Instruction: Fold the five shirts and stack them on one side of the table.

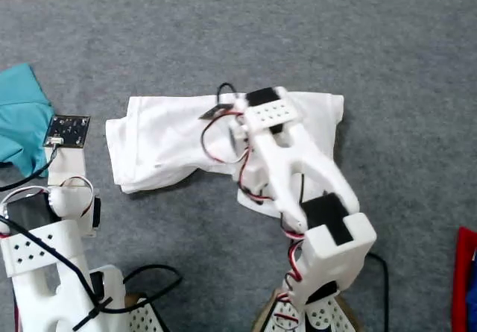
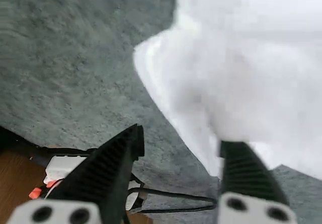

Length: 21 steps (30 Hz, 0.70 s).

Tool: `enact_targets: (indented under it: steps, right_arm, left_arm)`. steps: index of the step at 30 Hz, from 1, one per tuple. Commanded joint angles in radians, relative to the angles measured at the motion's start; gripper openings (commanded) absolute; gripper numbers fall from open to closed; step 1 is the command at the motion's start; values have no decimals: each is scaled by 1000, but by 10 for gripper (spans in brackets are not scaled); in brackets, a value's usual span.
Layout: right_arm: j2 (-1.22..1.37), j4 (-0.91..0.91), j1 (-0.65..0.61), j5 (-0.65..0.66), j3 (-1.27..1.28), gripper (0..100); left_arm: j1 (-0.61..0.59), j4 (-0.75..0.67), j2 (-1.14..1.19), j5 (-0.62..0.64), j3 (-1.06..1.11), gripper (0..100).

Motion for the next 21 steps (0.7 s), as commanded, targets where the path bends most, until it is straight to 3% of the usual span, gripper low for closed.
enact_targets:
  steps: [1, 10, 21]
  right_arm:
    - [-70, -21, -56, 0, -13, 332]
    - [-59, -115, 156, 123, -114, 332]
    - [102, -176, 193, 124, -186, 332]
  left_arm:
    - [-11, -11, -12, -2, -2, 19]
    - [-14, -11, -12, -2, 0, 19]
    - [-9, -11, -12, -2, 0, 19]
